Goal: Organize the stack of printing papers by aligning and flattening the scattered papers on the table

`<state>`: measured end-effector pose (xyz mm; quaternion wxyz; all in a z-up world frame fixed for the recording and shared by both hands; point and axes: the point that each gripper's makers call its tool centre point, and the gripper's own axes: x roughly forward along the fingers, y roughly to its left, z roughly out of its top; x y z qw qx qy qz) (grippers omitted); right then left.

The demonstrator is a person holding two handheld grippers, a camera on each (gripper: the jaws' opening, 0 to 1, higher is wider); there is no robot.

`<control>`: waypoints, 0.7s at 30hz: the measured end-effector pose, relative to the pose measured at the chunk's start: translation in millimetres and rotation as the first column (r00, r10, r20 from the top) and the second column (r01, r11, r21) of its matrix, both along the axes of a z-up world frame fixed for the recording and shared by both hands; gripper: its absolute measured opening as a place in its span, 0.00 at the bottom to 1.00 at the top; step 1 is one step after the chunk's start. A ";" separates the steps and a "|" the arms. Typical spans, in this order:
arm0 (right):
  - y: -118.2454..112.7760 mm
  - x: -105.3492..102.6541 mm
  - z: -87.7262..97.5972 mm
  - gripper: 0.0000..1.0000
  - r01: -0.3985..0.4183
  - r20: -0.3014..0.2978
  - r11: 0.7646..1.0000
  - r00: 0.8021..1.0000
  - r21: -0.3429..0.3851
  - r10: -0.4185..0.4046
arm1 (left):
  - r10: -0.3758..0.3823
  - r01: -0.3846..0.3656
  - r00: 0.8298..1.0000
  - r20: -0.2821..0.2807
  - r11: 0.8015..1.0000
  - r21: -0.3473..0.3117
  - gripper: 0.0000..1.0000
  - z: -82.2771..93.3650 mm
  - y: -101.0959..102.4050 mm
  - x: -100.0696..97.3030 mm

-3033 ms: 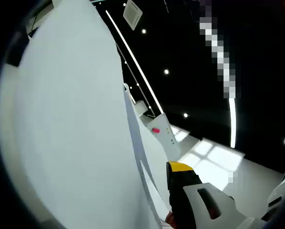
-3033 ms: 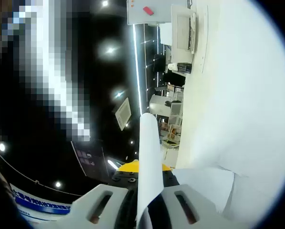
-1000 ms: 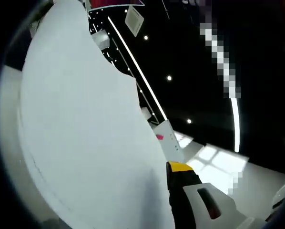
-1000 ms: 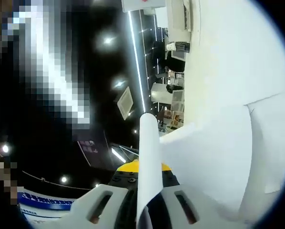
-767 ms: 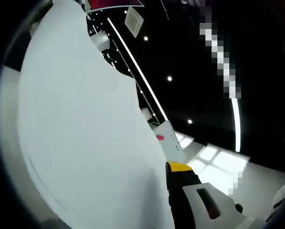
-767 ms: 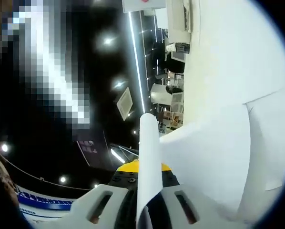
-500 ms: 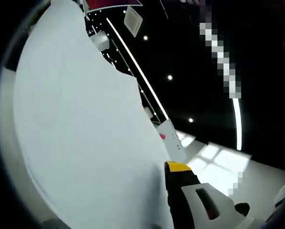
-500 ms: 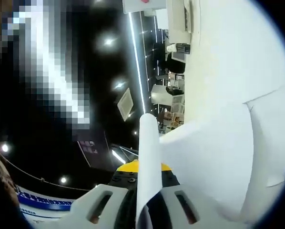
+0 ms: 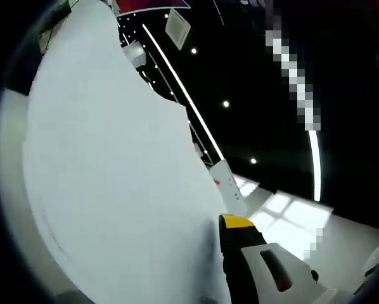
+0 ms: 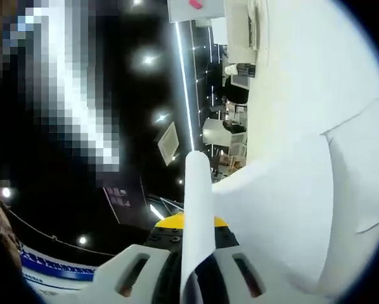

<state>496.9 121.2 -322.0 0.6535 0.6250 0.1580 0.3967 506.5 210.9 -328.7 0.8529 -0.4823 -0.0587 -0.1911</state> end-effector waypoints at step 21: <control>4.2 -3.5 -10.1 0.00 0.000 -0.035 1.000 0.999 0.002 0.000 | 0.002 -0.002 1.000 0.000 1.000 -0.001 0.16 -1.0 1.8 0.7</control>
